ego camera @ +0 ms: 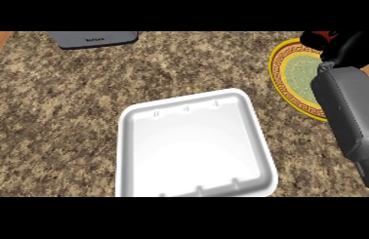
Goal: Pick the bell pepper from the tray and place it in the plate
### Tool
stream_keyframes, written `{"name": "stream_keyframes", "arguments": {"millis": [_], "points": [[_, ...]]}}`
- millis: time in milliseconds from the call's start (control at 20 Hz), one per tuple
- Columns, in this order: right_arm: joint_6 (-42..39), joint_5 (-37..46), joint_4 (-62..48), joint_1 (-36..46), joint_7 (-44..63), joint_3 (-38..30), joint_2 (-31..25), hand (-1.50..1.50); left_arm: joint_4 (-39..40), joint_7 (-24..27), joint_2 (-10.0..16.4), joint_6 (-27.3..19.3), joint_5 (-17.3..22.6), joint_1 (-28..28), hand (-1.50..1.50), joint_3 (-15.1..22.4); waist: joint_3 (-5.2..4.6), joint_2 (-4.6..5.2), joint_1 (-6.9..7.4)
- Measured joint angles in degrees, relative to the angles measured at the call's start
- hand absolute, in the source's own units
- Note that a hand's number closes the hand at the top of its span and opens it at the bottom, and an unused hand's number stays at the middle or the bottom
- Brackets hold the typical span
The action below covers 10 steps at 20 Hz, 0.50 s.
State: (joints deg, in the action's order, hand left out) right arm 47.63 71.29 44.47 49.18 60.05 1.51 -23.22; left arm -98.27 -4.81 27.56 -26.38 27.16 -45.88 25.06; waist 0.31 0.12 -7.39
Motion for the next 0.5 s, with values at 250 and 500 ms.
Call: {"name": "stream_keyframes", "arguments": {"millis": [250,500], "points": [[3.6,1.0,-0.8,-3.4,0.2,-4.2,-1.6,1.5,0.3,0.5,0.4,-0.4,0.2,0.7,0.0,0.6,0.12,0.24,0.38],[6.3,0.4,-1.7,-6.4,0.3,-8.1,-2.8,1.5,0.6,0.9,0.9,-0.5,0.7,1.6,0.0,1.1,0.18,0.38,0.94]]}}
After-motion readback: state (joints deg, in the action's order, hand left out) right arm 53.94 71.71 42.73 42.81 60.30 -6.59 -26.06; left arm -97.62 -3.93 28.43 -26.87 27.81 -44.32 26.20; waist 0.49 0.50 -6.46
